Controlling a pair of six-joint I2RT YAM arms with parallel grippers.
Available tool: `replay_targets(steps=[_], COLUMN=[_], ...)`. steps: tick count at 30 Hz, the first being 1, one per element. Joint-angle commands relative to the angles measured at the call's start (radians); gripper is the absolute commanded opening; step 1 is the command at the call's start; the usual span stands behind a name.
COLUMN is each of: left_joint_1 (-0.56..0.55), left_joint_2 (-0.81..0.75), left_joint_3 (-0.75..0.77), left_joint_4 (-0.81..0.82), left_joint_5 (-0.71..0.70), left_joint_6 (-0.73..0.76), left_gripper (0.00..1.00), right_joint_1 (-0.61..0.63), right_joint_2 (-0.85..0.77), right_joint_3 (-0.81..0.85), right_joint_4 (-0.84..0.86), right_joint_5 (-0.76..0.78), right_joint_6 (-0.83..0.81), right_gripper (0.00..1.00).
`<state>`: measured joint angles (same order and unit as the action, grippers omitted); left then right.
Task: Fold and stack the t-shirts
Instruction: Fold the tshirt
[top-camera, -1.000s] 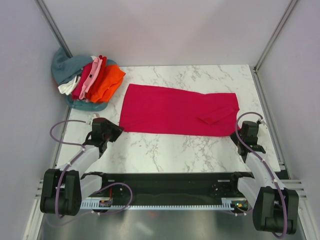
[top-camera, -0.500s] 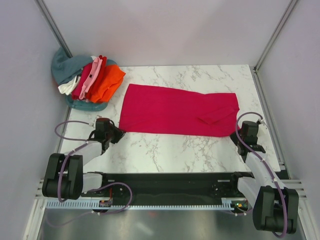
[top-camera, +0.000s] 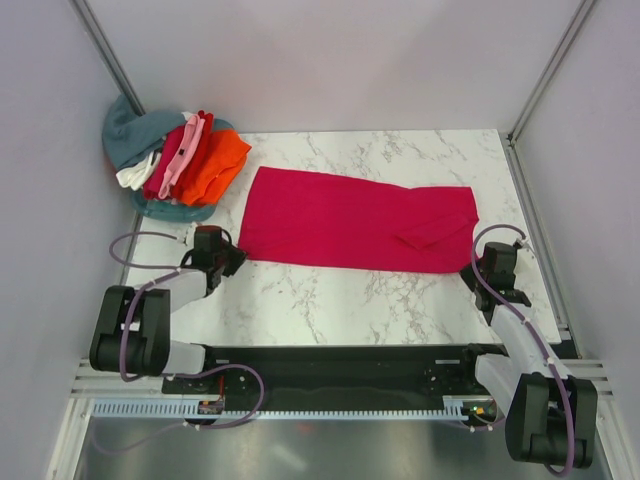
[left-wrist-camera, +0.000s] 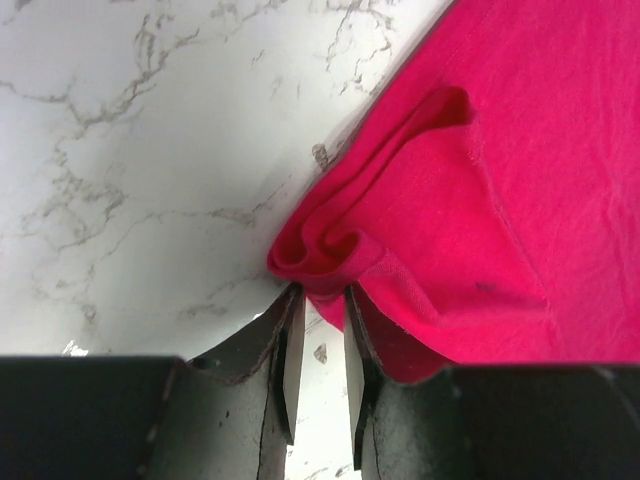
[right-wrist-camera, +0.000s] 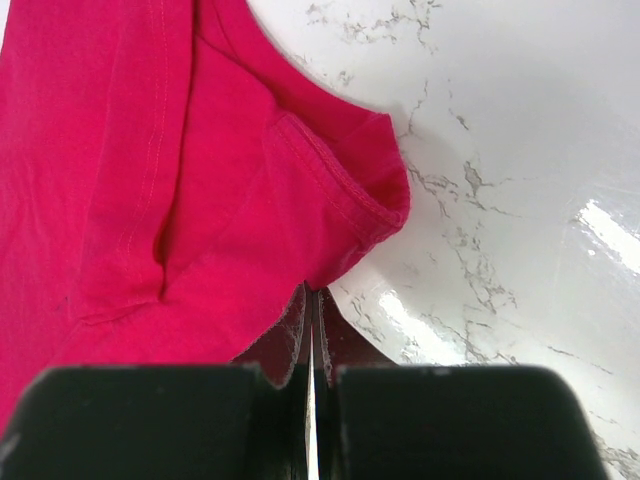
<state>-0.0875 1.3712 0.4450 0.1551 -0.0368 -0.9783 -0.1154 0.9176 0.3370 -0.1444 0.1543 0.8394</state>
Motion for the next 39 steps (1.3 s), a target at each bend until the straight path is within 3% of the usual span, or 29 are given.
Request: replay_targets(steps=[1, 4, 8, 10, 23, 28, 35, 39], left_joint_1=[-0.004, -0.004, -0.004, -0.004, -0.004, -0.004, 0.006, 0.043], left_joint_2=[0.048, 0.061, 0.078, 0.060, -0.129, -0.199, -0.175, -0.158], left_joint_3=[0.029, 0.040, 0.064, 0.072, 0.152, 0.120, 0.156, 0.277], left_joint_4=[-0.022, -0.019, -0.026, -0.044, -0.203, -0.246, -0.279, -0.334], left_joint_5=[-0.081, -0.081, -0.077, -0.077, -0.003, 0.008, 0.055, 0.098], left_joint_6=[0.023, 0.033, 0.052, 0.061, 0.087, 0.081, 0.069, 0.072], left_gripper=[0.30, 0.29, 0.08, 0.02, 0.02, 0.02, 0.02, 0.02], right_joint_1=[-0.003, -0.004, -0.004, -0.004, -0.003, -0.003, -0.004, -0.003], right_joint_2=[-0.014, -0.019, -0.020, -0.019, -0.063, -0.056, 0.006, 0.101], right_joint_3=[0.027, 0.028, 0.028, 0.037, 0.188, 0.174, 0.166, 0.333], right_joint_4=[0.000, 0.000, -0.001, -0.009, -0.155, -0.193, -0.173, -0.164], right_joint_5=[-0.009, -0.010, -0.016, -0.019, 0.005, 0.028, 0.038, -0.002], right_joint_6=[0.007, 0.007, 0.007, 0.007, -0.014, -0.026, 0.013, 0.023], right_gripper=[0.00, 0.00, 0.00, 0.00, 0.00, 0.00, 0.00, 0.00])
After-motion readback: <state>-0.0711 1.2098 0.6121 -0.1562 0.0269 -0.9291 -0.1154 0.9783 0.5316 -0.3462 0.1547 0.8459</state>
